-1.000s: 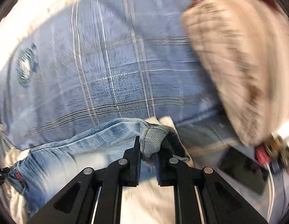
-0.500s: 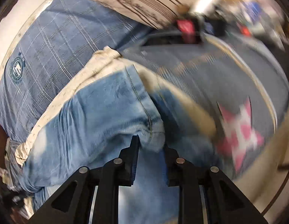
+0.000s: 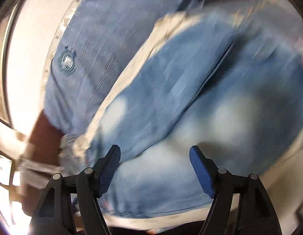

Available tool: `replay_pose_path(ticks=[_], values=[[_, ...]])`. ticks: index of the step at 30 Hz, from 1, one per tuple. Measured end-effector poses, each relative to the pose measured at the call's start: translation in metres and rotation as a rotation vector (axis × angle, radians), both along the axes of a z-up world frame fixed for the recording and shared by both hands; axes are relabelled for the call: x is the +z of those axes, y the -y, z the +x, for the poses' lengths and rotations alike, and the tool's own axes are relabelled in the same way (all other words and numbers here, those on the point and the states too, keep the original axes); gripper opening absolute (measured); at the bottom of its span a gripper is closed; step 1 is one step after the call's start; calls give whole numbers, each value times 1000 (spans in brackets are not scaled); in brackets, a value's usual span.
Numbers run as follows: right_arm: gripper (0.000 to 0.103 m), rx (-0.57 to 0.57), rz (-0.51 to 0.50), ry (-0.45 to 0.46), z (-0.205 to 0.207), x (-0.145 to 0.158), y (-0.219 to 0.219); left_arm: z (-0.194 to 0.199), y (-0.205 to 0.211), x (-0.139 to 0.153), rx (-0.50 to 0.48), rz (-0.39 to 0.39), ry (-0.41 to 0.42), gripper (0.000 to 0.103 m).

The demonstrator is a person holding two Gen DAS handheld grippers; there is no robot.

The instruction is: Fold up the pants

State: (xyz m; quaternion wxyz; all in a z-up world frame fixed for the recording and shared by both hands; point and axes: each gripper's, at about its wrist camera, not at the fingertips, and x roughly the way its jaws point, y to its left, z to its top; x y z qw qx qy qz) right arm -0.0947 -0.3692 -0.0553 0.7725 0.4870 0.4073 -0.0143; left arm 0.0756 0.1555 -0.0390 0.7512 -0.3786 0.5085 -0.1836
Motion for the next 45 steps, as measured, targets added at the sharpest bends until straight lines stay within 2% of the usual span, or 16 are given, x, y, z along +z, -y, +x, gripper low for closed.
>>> replay_pose_path(ticks=[5, 8, 9, 10, 11, 13, 14, 21, 24, 26, 29, 32, 36, 38, 42, 45], values=[[75, -6, 154, 38, 29, -26, -17, 22, 10, -30, 9, 1, -104, 71], [75, -20, 165, 24, 43, -32, -23, 47, 24, -44, 10, 49, -143, 69], [75, -26, 173, 36, 47, -33, -25, 56, 29, -47, 10, 54, -155, 66], [71, -28, 170, 38, 50, -33, -26, 59, 32, -49, 7, 55, -161, 48], [65, -34, 151, 32, 53, -31, -26, 64, 35, -48, 2, 71, -177, 43], [6, -23, 122, 43, 56, -24, -26, 67, 39, -37, -1, 78, -154, 37], [4, -19, 115, 48, 55, -21, -26, 65, 39, -28, -13, 76, -124, 33], [4, 40, 37, 132, 12, 28, -40, 9, 20, 17, -86, 88, 52, 29], [5, 74, 4, 81, -15, 19, -51, -22, 9, 4, -117, 144, 45, 30], [8, 72, -8, 6, -31, -4, -57, -34, 6, -24, -135, 177, -27, 30], [9, 21, 68, -75, -45, -42, -55, -35, 6, -55, -135, 192, -123, 30], [16, -21, 108, -53, -60, -46, -40, -39, 3, -47, -131, 192, -98, 33], [60, -209, 5, 42, -88, -17, 9, -48, -3, -21, -115, 202, 4, 52], [62, -321, -60, 38, -100, -11, 42, -55, -1, -17, -112, 196, 12, 59], [62, -400, -61, 32, -93, -17, 83, -61, 4, -29, -104, 241, -42, 61], [56, -402, -58, 34, -77, -21, 103, -51, 12, -31, -73, 287, -75, 44]])
